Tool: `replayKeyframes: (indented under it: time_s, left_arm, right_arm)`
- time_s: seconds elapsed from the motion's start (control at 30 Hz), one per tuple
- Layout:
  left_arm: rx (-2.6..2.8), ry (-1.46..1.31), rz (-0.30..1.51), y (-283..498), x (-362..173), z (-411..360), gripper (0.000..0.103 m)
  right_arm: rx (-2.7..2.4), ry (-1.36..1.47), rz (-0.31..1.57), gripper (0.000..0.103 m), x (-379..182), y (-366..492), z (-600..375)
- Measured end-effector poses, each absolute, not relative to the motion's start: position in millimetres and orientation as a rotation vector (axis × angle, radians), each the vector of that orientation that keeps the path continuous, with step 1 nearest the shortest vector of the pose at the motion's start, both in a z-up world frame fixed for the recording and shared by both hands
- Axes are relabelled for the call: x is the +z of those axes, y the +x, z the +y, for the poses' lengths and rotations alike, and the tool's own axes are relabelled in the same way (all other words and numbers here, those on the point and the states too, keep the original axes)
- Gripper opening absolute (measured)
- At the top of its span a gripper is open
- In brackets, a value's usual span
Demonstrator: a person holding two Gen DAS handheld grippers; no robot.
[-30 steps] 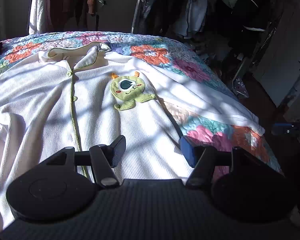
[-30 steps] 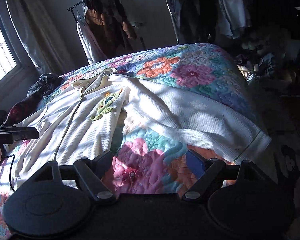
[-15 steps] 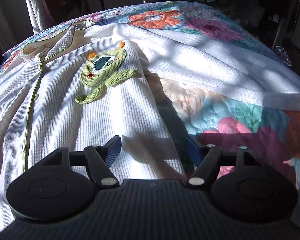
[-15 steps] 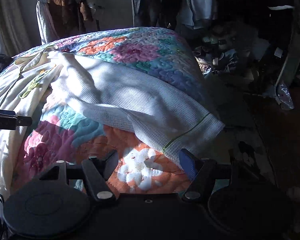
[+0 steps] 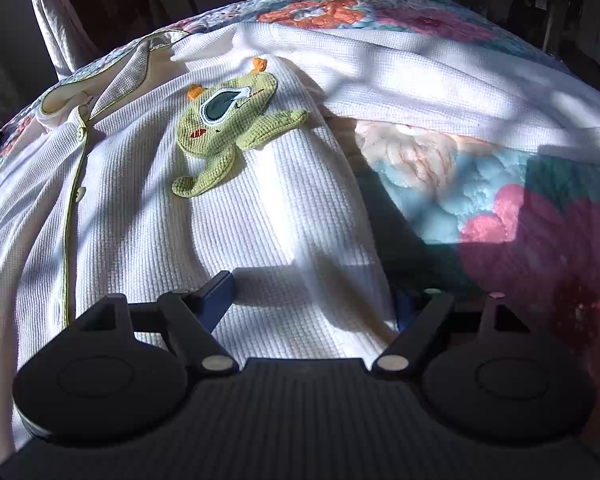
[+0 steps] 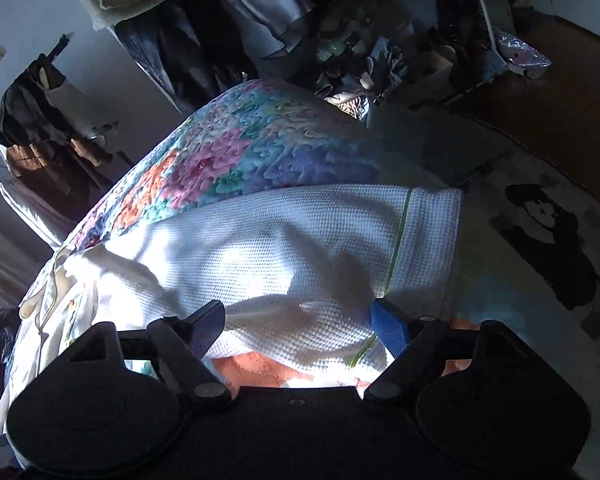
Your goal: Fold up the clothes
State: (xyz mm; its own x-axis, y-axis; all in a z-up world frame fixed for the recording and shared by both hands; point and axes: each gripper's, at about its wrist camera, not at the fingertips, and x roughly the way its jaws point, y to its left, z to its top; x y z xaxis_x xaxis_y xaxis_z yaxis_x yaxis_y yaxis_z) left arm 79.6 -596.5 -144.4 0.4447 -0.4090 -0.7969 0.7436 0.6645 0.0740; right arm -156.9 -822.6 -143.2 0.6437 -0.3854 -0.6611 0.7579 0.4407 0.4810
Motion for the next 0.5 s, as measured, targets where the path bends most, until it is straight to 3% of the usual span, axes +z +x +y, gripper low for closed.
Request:
replayKeyframes:
  time_s: [0.07, 0.1, 0.13, 0.17, 0.37, 0.5]
  left_arm:
    - [-0.752, 0.464, 0.812, 75.5, -138.1, -591.1, 0.008]
    - [-0.755, 0.471, 0.791, 72.5, -134.8, -587.1, 0.007]
    - [-0.752, 0.476, 0.778, 70.2, -132.6, -582.3, 0.007]
    - [-0.748, 0.481, 0.768, 68.3, -130.8, -577.2, 0.006]
    - [-0.767, 0.449, 0.788, 62.2, -121.2, -554.8, 0.006]
    - [-0.759, 0.479, 0.808, 62.2, -120.4, -552.2, 0.006]
  right_arm:
    - [-0.801, 0.793, 0.519, 0.073, -144.6, -144.8, -828.1]
    - [-0.809, 0.723, 0.540, 0.053, -144.1, -137.8, -830.2]
    - [-0.811, 0.643, 0.563, 0.016, -143.4, -130.5, -832.0]
    - [-0.809, 0.580, 0.550, 0.005, -137.6, -130.4, -833.5]
    - [-0.942, 0.270, 0.424, 0.000, -90.5, -154.9, -853.0]
    - [-0.937, 0.435, 0.418, 0.001, -85.2, -180.3, -889.2]
